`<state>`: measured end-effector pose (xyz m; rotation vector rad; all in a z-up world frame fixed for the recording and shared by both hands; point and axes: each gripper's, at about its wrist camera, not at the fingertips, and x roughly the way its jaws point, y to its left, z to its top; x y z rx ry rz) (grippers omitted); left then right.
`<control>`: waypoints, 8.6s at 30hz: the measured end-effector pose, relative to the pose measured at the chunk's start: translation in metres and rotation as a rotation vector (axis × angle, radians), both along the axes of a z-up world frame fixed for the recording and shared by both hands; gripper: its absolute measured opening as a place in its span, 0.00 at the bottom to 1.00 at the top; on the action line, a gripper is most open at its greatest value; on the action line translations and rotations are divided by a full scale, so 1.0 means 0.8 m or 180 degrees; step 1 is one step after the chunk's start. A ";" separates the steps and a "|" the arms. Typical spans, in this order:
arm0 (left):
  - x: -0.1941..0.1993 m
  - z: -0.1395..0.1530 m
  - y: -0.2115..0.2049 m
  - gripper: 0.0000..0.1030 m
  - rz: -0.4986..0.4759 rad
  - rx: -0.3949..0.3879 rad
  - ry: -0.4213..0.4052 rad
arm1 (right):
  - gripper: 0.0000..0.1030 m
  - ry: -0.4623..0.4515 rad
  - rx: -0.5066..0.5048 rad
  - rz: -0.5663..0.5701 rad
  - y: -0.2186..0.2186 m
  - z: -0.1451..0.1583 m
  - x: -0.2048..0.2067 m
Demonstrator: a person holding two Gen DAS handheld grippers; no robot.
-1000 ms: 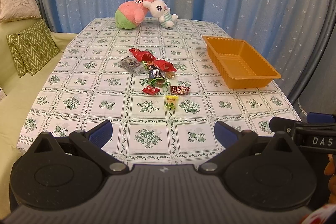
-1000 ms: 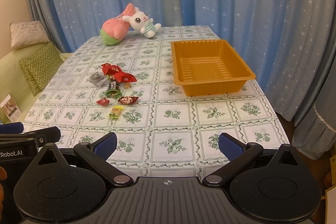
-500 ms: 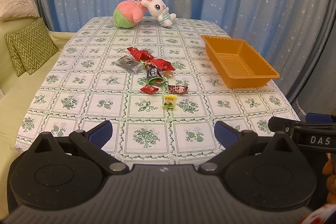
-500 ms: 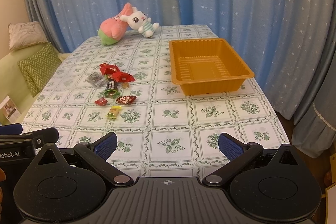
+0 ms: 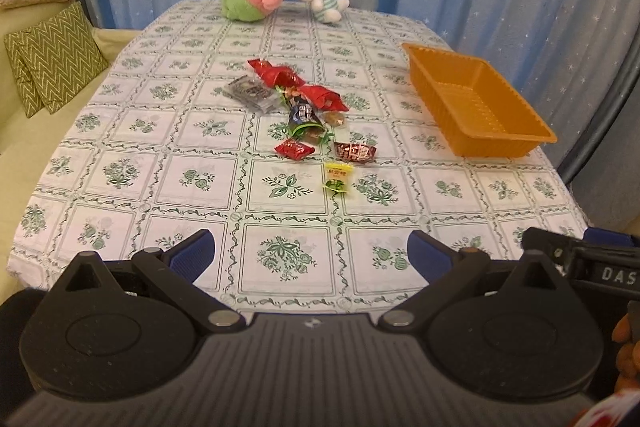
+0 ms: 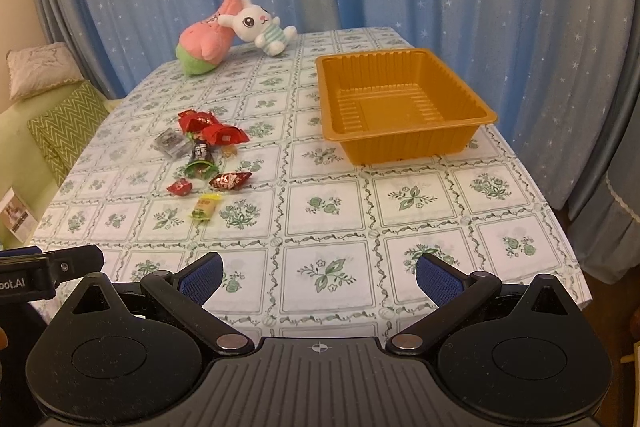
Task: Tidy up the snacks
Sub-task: 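Grasp the yellow candy with the left tool while the right tool grasps the brown chocolate, then carry both candies over the orange tray and open both tools, then withdraw both tools from the tray back toward the candies, then grasp the red candy with the left tool while the right tool grasps the green-wrapped chocolate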
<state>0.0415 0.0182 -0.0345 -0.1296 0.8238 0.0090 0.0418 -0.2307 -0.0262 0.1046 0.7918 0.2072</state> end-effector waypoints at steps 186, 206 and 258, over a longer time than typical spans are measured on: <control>0.064 0.001 0.029 0.81 -0.0147 0.0018 -0.0187 | 0.53 -0.0058 0.0173 0.0248 0.047 0.031 0.060; 0.182 -0.080 0.041 0.63 -0.0610 0.0144 0.0012 | 0.52 0.0136 0.0170 0.0379 0.075 -0.047 0.157; 0.202 -0.093 0.081 0.18 -0.0505 0.0075 0.0003 | 0.23 -0.0086 -0.0308 0.1498 0.200 -0.113 0.233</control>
